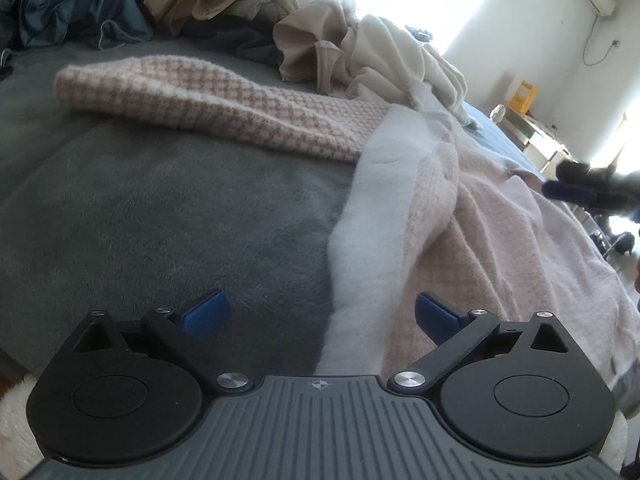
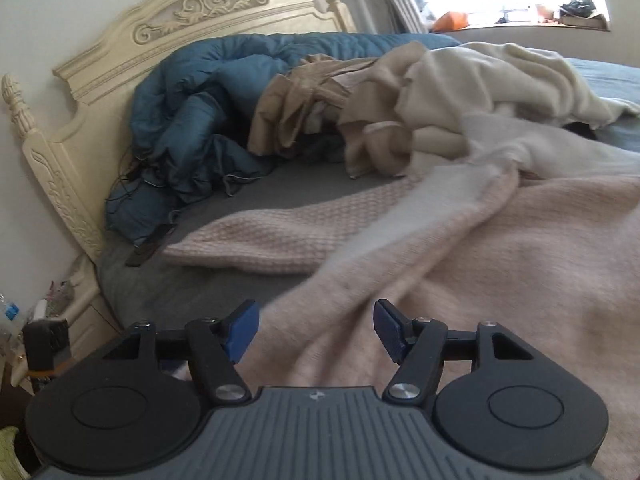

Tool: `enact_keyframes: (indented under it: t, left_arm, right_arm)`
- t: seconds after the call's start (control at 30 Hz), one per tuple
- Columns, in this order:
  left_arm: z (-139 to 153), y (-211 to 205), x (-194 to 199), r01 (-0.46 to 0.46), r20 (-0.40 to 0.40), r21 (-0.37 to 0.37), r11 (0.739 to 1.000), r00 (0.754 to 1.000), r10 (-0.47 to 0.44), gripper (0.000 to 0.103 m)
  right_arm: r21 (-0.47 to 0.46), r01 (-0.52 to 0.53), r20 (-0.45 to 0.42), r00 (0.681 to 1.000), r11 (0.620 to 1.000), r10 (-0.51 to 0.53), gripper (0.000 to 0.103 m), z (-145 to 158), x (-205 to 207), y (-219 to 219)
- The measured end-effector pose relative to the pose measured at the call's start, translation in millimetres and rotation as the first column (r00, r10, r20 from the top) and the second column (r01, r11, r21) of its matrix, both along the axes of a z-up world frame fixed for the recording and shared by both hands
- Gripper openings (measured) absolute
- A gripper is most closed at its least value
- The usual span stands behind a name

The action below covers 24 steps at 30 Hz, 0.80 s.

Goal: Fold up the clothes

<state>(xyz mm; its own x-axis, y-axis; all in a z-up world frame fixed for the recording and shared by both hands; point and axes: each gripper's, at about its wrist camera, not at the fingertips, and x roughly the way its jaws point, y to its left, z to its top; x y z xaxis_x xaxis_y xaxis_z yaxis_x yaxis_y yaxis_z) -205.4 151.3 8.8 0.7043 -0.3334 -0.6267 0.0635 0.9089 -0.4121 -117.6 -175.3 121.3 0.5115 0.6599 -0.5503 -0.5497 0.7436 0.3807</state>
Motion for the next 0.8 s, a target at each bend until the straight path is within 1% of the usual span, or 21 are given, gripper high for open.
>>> enact_keyframes:
  t: [0.03,0.07,0.1,0.13,0.17,0.2,0.23,0.27,0.3,0.37,0.43,0.5,0.57,0.63,0.67,0.7,0.77,0.8]
  left_arm:
    - [-1.8,0.1,-1.4,0.002,-0.001,-0.015,1.000,1.000,-0.002,0.093]
    - [-2.3,-1.4,-3.1,-0.003,0.006,-0.023,1.000,1.000,0.003,0.082]
    - [-2.6,-3.1,-4.8,-0.010,0.015,-0.029,1.000,1.000,0.011,0.075]
    - [-2.8,-4.9,-6.6,-0.017,0.024,-0.036,0.999,1.000,0.018,0.060]
    - [-3.1,-6.7,-8.3,-0.025,0.033,-0.042,0.999,0.999,0.026,0.050]
    - [-2.9,-8.6,-8.7,-0.029,0.037,-0.050,0.998,0.999,0.031,0.045]
    - [-1.6,-11.5,-8.5,-0.024,0.043,-0.055,0.998,0.999,0.026,0.028]
    - [0.1,-14.8,-8.3,-0.016,0.049,-0.060,0.998,0.999,0.019,0.019]
    - [1.7,-18.0,-8.0,-0.008,0.055,-0.064,0.998,0.998,0.011,0.018]
    - [8.6,-33.2,-12.1,0.038,0.090,-0.031,0.999,0.995,-0.035,0.015]
    - [15.9,-49.4,-16.6,0.085,0.125,0.009,0.996,0.988,-0.086,0.014]
    - [21.4,-72.5,-24.3,0.147,0.158,0.088,0.985,0.975,-0.160,0.014]
    - [24.9,-98.1,-33.7,0.214,0.188,0.166,0.963,0.951,-0.244,0.014]
    - [23.6,-119.3,-38.1,0.263,0.194,0.217,0.940,0.932,-0.306,0.015]
    - [22.7,-129.7,-40.1,0.286,0.195,0.242,0.927,0.922,-0.335,0.016]
    - [20.4,-138.2,-42.8,0.302,0.196,0.272,0.914,0.912,-0.360,0.018]
    - [17.5,-149.0,-47.7,0.317,0.199,0.322,0.892,0.898,-0.392,0.030]
    - [17.5,-150.3,-50.6,0.328,0.200,0.332,0.884,0.892,-0.406,0.033]
  right_arm:
    - [-0.003,-0.014,0.000,1.000,1.000,0.014,0.069,2.3,4.5,15.7]
    - [-0.007,-0.026,-0.003,1.000,1.000,0.026,0.069,3.0,7.9,29.1]
    - [-0.012,-0.044,-0.008,0.999,0.999,0.044,0.069,3.1,12.6,44.0]
    - [-0.023,-0.060,-0.011,0.998,0.998,0.060,0.069,2.6,16.0,57.5]
    - [-0.042,-0.067,-0.014,0.998,0.997,0.066,0.069,0.6,19.0,70.0]
    - [-0.066,-0.068,-0.018,0.998,0.995,0.067,0.069,-2.3,20.8,78.8]
    - [-0.095,-0.068,-0.021,0.998,0.993,0.066,0.069,-5.9,22.8,87.0]
    - [-0.121,-0.066,-0.025,0.998,0.990,0.063,0.069,-9.4,24.7,94.1]
    - [-0.145,-0.059,-0.031,0.998,0.988,0.056,0.069,-12.4,26.3,98.3]
    - [-0.201,-0.043,-0.032,0.999,0.979,0.037,0.069,-16.9,27.9,103.1]
    - [-0.238,-0.049,-0.022,0.999,0.970,0.045,0.069,-15.6,26.4,107.2]
    - [-0.275,-0.055,-0.012,0.999,0.960,0.053,0.069,-14.3,25.0,111.3]
    - [-0.330,-0.077,0.010,0.996,0.941,0.085,0.072,-13.5,20.3,119.5]
    - [-0.395,-0.106,0.035,0.991,0.912,0.130,0.080,-13.0,14.1,129.8]
    - [-0.428,-0.120,0.042,0.987,0.896,0.153,0.082,-14.1,11.4,134.7]
    - [-0.459,-0.130,0.041,0.985,0.879,0.167,0.083,-18.9,10.0,137.7]
    - [-0.519,-0.115,0.049,0.985,0.847,0.163,0.083,-32.8,9.7,136.7]
    - [-0.548,-0.107,0.053,0.985,0.830,0.161,0.082,-39.8,9.6,136.3]
